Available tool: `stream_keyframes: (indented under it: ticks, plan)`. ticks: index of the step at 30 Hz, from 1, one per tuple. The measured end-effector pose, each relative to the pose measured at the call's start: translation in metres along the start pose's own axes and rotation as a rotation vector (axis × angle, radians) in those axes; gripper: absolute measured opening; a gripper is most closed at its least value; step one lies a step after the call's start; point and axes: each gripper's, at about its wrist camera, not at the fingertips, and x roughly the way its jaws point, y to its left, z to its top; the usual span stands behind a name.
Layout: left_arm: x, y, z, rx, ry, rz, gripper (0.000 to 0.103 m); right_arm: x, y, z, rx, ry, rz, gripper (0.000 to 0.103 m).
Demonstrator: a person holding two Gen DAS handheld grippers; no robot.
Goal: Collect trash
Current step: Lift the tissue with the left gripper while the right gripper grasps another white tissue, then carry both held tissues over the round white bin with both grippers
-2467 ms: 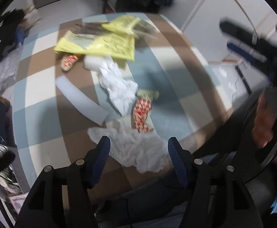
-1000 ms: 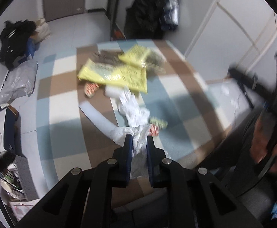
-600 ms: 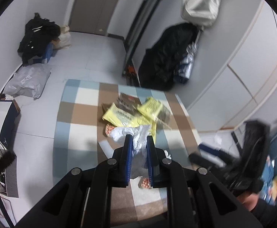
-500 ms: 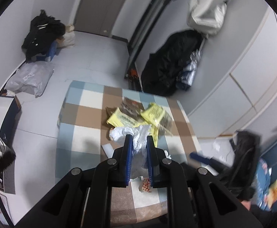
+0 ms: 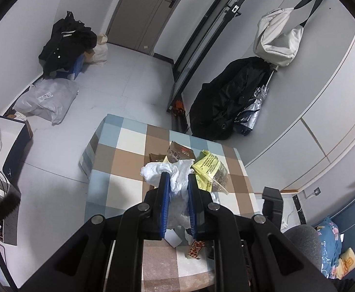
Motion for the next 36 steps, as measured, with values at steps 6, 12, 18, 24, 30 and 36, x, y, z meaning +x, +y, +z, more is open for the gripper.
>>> stream_keyframes:
  ticks: [6, 12, 18, 24, 30, 36]
  plan:
    - [-0.001, 0.0, 0.0, 0.012, 0.004, 0.012, 0.01, 0.012, 0.009, -0.003, -0.057, 0.022, -0.015, 0.044]
    - [0.002, -0.004, -0.002, 0.039, 0.01, 0.038, 0.01, 0.017, 0.014, -0.009, -0.124, 0.027, -0.076, 0.018]
    - [0.001, -0.01, -0.002, 0.062, 0.004, 0.065, 0.01, 0.01, 0.012, -0.009, -0.123, 0.016, -0.065, 0.012]
    - [0.003, -0.015, -0.005, 0.083, 0.005, 0.098, 0.01, -0.006, 0.018, -0.01, -0.14, -0.018, -0.066, 0.012]
    - [0.003, -0.021, -0.007, 0.094, -0.004, 0.11, 0.01, -0.037, 0.02, -0.013, -0.143, -0.092, -0.047, 0.012]
    - [0.008, -0.03, -0.012, 0.118, -0.005, 0.126, 0.01, -0.066, 0.021, -0.017, -0.146, -0.172, -0.018, 0.012]
